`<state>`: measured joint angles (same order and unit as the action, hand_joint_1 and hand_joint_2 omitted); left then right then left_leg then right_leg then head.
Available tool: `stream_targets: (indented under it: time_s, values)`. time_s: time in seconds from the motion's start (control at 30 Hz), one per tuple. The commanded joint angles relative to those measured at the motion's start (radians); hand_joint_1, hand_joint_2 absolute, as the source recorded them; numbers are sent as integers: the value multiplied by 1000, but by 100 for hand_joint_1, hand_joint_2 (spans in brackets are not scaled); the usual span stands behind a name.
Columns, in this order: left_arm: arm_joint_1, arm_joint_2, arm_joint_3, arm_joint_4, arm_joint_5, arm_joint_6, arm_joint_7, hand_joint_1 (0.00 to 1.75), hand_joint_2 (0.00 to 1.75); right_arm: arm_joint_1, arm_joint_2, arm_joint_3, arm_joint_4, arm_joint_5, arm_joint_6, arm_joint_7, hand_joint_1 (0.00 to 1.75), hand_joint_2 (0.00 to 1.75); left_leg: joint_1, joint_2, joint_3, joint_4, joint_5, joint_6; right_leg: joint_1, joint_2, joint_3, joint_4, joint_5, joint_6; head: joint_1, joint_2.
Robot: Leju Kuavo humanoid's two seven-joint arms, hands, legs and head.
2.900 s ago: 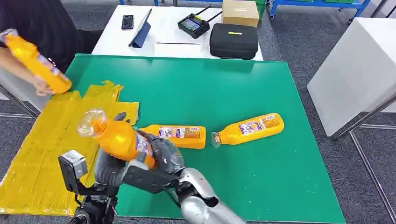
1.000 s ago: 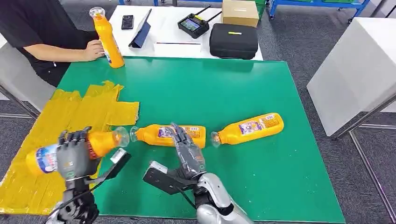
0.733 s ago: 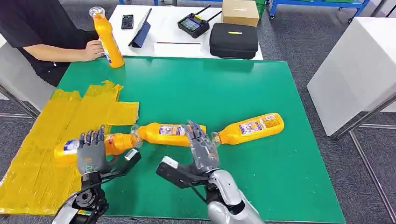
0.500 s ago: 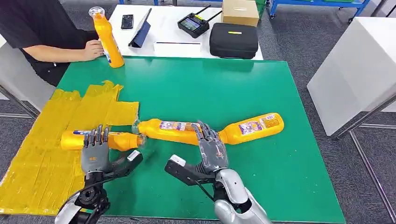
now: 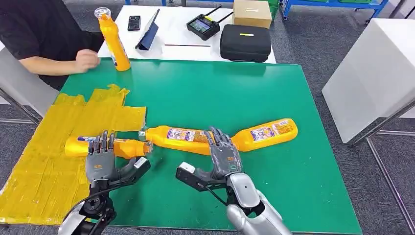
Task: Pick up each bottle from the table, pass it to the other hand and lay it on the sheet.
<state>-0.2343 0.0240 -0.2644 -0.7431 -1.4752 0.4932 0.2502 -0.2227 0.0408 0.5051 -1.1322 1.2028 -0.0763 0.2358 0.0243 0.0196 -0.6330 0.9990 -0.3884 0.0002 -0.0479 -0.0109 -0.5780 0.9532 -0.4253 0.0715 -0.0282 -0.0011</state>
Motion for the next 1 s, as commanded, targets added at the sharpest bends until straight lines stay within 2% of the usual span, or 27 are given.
stream_targets:
  time_s: [0.03,0.13,0.17,0.3,0.47,0.53,0.7,1.0]
  values:
    - [-19,20,-34,12,27,-10,-14,0,0,-64,25,-20,133,17,-2,-4,0,175,1,0,3,0,-1,1,1,1,2,0,-1,-5,0,0]
    - [-7,13,-24,-40,122,-7,-75,0,0,-108,39,-28,188,46,-11,-3,0,175,1,-1,4,0,-2,1,1,1,4,1,-2,-7,0,0]
    - [177,-4,-54,-610,925,-86,-454,0,0,-277,90,-41,451,53,-52,-22,0,175,1,0,3,0,-1,1,1,1,3,0,-1,-6,0,0]
    - [222,32,-92,-739,1072,-56,-528,0,0,-310,107,-26,516,40,-63,-39,0,175,0,2,2,3,-3,1,1,4,1,2,0,-5,0,0]
    - [265,70,-120,-806,1162,-31,-576,0,0,-374,125,-11,637,-1,-71,-45,0,175,0,2,1,1,-1,0,0,3,0,1,1,-3,-1,0]
    - [270,74,-121,-809,1190,-30,-587,0,0,-392,131,-11,669,-10,-65,-45,0,175,0,2,3,1,-2,1,1,4,2,2,-1,-6,0,0]
    - [278,74,-123,-818,1225,-18,-630,0,0,-416,153,-27,736,-45,-31,-65,0,175,0,0,1,0,0,1,0,2,0,1,0,-3,0,0]
    - [283,75,-125,-815,1256,-8,-661,0,0,-435,181,-21,791,-55,28,-76,0,175,0,-1,1,0,-1,1,0,1,1,1,0,-4,0,0]
